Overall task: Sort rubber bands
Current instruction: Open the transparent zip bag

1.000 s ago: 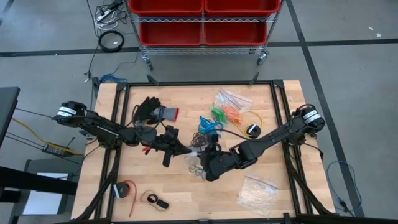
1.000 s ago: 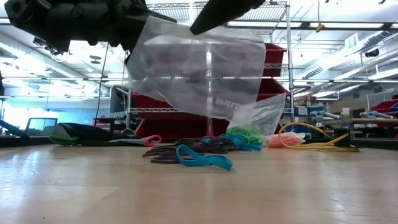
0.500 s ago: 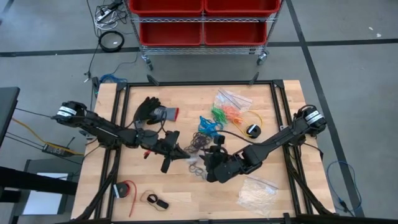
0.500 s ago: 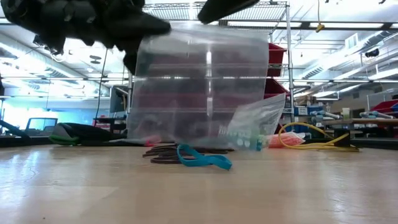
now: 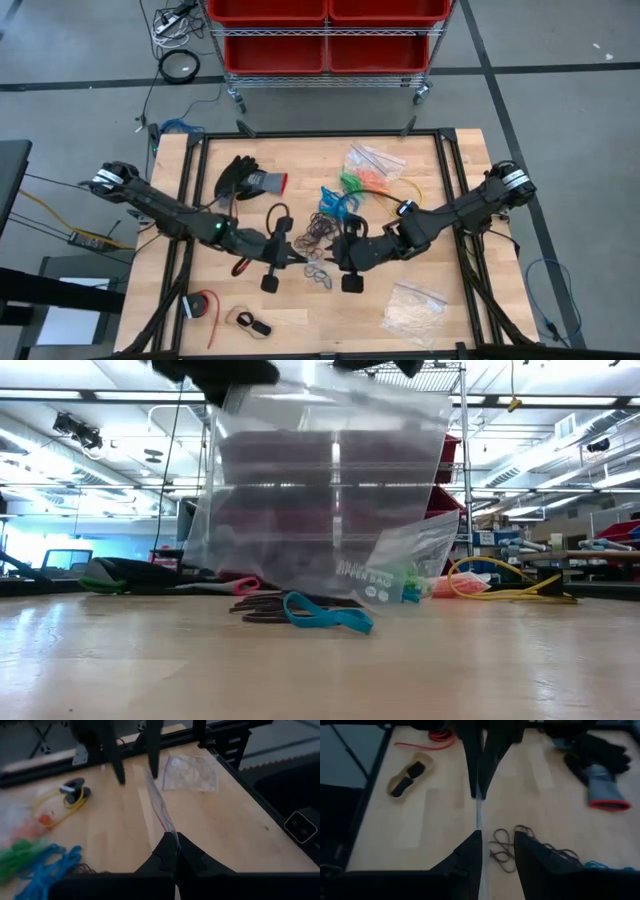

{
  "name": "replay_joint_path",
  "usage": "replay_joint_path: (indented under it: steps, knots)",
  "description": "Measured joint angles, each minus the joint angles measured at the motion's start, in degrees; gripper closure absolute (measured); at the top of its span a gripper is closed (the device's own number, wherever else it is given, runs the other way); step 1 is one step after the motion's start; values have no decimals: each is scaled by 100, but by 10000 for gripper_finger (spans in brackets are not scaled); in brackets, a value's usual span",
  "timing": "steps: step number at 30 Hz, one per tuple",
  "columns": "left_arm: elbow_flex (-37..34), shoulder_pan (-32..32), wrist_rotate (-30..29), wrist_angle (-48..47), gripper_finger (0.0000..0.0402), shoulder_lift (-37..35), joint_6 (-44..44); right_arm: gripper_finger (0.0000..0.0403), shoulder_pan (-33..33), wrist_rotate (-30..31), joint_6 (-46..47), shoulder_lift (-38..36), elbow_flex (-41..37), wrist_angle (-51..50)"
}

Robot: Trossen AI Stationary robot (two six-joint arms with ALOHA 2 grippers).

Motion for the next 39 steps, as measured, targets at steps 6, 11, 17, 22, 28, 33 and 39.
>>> replay_joint_path:
  steps: [6,11,17,22,28,33,39]
  knots:
    - [153,-170,-324,-340,401,0,266,304,-134,-241,126,88,-9,-108]
    - [153,-180,-445,-450,401,0,255,304,-221,-514,235,99,-200,39]
    - [153,-180,-484,-388,401,0,262,304,-255,-620,382,99,-319,65]
    - [153,-180,-576,-386,401,0,264,304,-255,-730,388,99,-403,268]
    - [153,-180,-613,-280,401,0,264,304,-268,-864,568,99,-623,511]
    - [153,-180,-615,-226,401,0,266,304,-294,-876,734,99,-749,518]
    - [153,-180,-474,-229,401,0,253,304,-288,-679,729,99,-791,554]
